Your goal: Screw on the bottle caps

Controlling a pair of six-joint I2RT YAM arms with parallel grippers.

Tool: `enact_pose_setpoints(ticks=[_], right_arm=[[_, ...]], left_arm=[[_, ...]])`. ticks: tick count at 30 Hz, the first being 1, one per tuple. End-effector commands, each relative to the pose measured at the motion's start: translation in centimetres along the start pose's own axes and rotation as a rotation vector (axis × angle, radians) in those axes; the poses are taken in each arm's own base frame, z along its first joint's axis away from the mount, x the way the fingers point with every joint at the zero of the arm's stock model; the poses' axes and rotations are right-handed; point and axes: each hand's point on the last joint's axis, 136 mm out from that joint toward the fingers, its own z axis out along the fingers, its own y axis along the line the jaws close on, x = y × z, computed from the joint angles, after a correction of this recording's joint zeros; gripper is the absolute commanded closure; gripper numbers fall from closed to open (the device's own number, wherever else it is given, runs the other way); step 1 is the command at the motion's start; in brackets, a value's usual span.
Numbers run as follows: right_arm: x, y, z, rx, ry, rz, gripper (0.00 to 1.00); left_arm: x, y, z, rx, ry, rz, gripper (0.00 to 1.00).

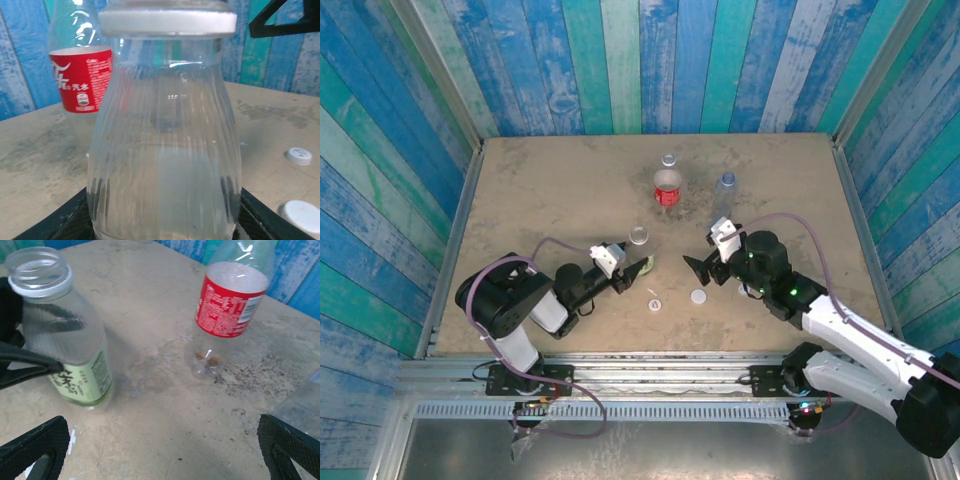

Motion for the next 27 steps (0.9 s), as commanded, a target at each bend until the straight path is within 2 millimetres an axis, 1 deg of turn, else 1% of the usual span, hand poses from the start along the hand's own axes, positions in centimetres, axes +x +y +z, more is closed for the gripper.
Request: enact_pose_setpoints(ticks=[1,6,14,17,19,21,24,27], right_arm=[[0.3,-1.0,-0.5,0.064,-0.002,0.106,0.0],[0.4,-2.4,-1.6,0.149,-0.024,0.219,0.0],[1.4,-2.3,-3.3,0.149,-0.082,0.308,0.0],[2.0,-2.4,-3.7,0.156,-0.071,0.314,0.0],[2.6,-2.5,-4.0,0.168,-0.044,0.297,0.0],[3.3,-2.5,-4.2,0.179,-0.009,0.277,0.0],[4.5,-2.6,-4.4,0.191,0.044,0.285,0.0],[5.9,-2.5,-4.4,0.202,0.094,0.308,0.0]], left_arm=[[-1.0,-1.5,0.7,0.098,-0.036,-0.026,0.41],[-1.5,-2.0,1.6,0.145,-0.035,-0.031,0.41],[-1.4,-2.7,2.8,0.207,-0.049,-0.081,0.42],[-1.4,-3.2,3.8,0.251,-0.056,-0.087,0.42],[-1.0,-3.3,4.5,0.267,-0.049,-0.083,0.42],[-0.9,-3.3,4.8,0.271,-0.057,-0.076,0.42],[-0.4,-3.2,4.8,0.269,-0.048,-0.061,0.42],[0.5,-3.3,4.9,0.267,-0.018,-0.043,0.42]])
